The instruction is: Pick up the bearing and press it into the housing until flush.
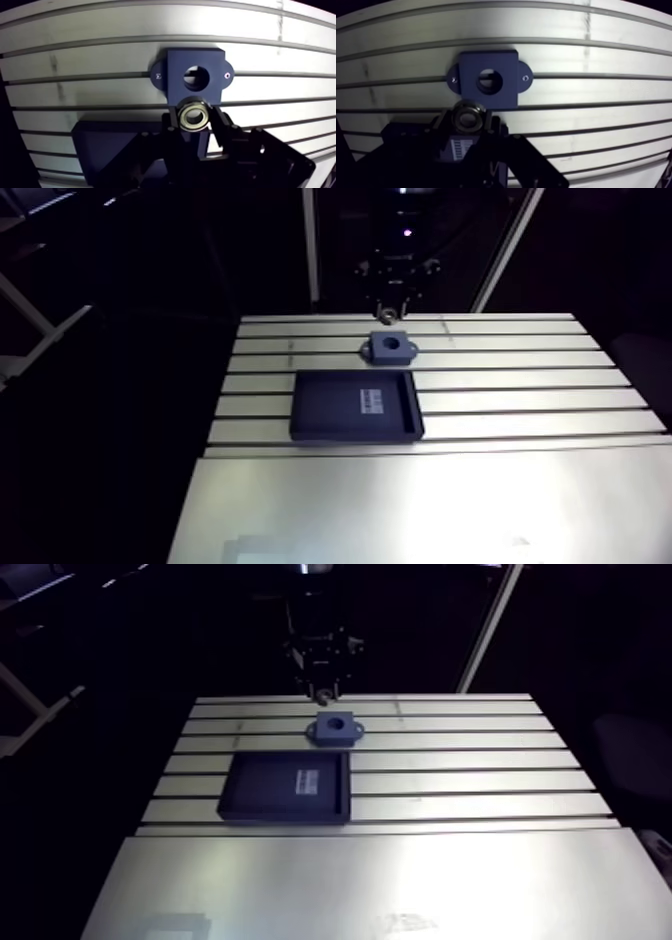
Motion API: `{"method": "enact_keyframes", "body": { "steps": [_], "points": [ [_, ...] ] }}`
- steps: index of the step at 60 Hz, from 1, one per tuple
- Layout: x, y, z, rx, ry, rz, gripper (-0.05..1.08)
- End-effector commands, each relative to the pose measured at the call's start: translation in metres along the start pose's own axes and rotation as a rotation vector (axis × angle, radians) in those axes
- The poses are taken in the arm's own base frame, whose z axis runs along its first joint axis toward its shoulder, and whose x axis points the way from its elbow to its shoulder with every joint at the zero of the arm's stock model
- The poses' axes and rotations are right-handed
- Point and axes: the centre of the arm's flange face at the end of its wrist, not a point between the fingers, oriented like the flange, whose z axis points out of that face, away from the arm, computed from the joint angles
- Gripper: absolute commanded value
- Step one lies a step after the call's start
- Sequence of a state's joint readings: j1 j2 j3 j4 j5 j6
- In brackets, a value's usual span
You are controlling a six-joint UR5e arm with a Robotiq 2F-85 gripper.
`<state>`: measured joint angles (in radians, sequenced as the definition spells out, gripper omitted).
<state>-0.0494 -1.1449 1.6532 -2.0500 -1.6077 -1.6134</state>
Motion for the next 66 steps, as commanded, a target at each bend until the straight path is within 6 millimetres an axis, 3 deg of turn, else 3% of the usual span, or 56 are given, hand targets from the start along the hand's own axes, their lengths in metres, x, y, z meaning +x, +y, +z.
{"method": "enact_keyframes", "body": {
  "steps": [1,32,42,66],
  "points": [
    [0.012,0.002,0.01,-0.01,-0.01,0.001,0.77],
    [0.014,0.004,0.033,-0.017,-0.044,0.003,0.78],
    [0.015,0.016,0.04,-0.011,-0.056,0.022,0.78],
    [0.019,0.019,0.044,-0.004,-0.058,0.027,0.78]
  ]
}}
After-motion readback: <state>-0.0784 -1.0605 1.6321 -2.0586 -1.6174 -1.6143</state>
